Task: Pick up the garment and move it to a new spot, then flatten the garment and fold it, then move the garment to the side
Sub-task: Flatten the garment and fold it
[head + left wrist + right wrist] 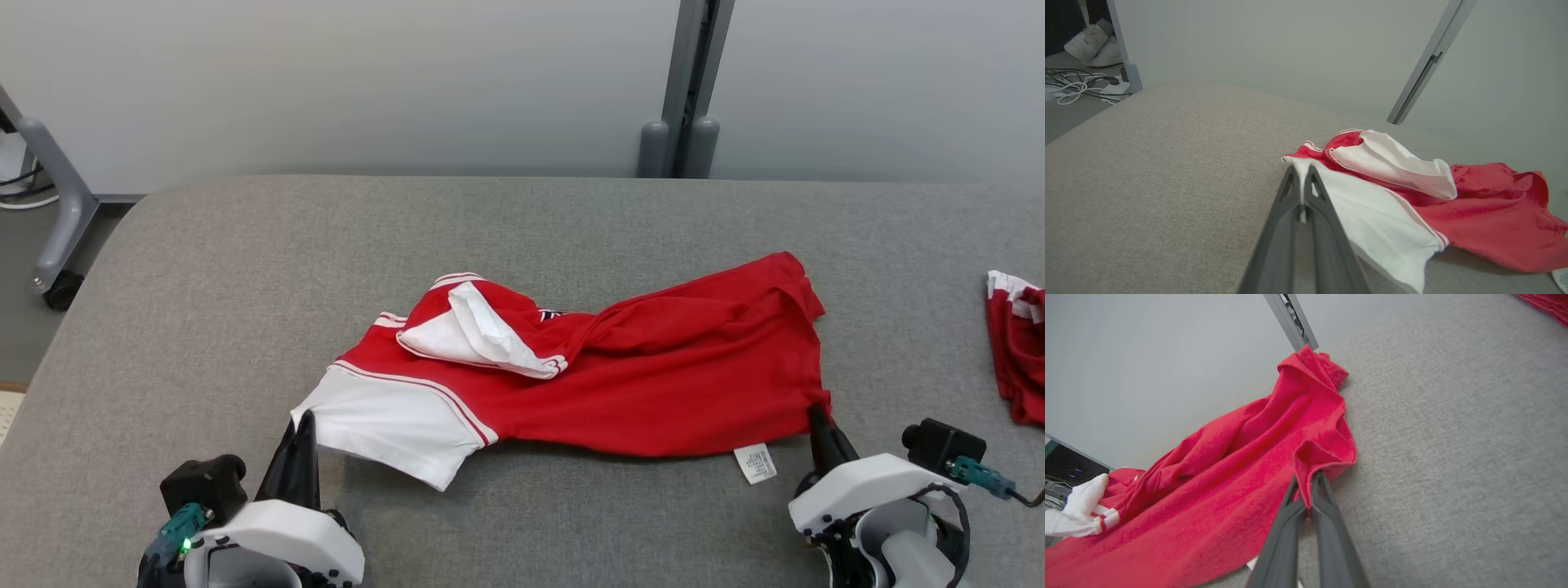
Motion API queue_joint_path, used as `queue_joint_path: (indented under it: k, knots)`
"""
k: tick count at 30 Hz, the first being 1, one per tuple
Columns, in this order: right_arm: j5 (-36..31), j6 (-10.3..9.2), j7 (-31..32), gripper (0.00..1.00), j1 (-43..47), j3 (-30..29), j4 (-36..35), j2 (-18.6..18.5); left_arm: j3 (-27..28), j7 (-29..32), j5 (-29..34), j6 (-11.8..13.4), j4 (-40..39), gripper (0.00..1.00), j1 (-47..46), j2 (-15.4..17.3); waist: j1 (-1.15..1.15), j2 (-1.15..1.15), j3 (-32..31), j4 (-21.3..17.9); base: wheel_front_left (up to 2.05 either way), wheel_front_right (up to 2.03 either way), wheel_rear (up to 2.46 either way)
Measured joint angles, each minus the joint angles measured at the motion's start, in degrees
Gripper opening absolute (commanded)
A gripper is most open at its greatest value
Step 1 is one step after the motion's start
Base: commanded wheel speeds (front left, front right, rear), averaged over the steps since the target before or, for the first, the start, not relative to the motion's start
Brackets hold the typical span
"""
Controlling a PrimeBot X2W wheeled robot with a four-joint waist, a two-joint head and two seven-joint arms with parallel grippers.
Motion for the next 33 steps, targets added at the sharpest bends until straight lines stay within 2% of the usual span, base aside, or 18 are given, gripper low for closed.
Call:
queue_joint_path:
  k: [4,8,9,13,17,27,30,33]
  knots:
    - [2.4,0.00,0.0,0.00,0.7,0.3,-5.5,0.0,1.2,-1.0,-2.8,-1.0,-2.0,0.00,-1.1,-1.1,0.00,0.00,-0.9,-1.0,0.00,0.00,0.00]
    - [4.9,0.00,2.1,0.00,2.0,-0.5,-13.5,-0.3,3.5,-1.2,-8.9,-2.2,-5.6,0.00,-2.3,-2.8,0.00,0.00,-2.0,-2.0,0.00,0.00,0.00]
    - [4.9,0.00,2.1,0.00,2.0,-0.5,-13.5,-0.3,3.5,-1.2,-8.9,-2.2,-5.6,0.00,-2.3,-2.8,0.00,0.00,-2.0,-2.0,0.00,0.00,0.00]
    - [8.4,0.00,6.6,0.00,4.8,-2.3,-23.7,-1.9,5.3,0.3,-14.9,-3.0,-10.8,0.00,-4.1,-3.5,0.00,0.00,-3.0,-3.2,0.00,0.00,0.00]
    - [10.1,0.00,11.3,0.00,8.0,-5.2,-34.7,-3.4,6.4,2.1,-17.9,-3.0,-16.6,0.00,-6.3,-3.8,0.00,0.00,-3.7,-4.3,0.00,0.00,0.00]
    - [9.5,-0.01,23.2,0.00,14.7,-15.1,-60.7,-2.2,6.5,6.7,-20.3,-1.9,-29.9,0.00,-12.5,-3.2,0.00,0.00,-3.9,-6.3,0.00,0.00,0.00]
    - [9.3,-0.01,27.0,0.00,15.0,-17.4,-65.8,-1.3,5.8,8.6,-20.1,-1.6,-31.4,0.00,-15.6,-2.4,0.00,0.00,-3.4,-6.5,0.00,0.00,0.00]
    - [7.7,-0.01,29.9,0.00,14.5,-18.7,-67.7,-0.7,5.0,10.4,-19.3,-1.4,-30.6,0.00,-19.2,-1.4,0.00,0.00,-2.3,-6.7,0.00,0.00,0.00]
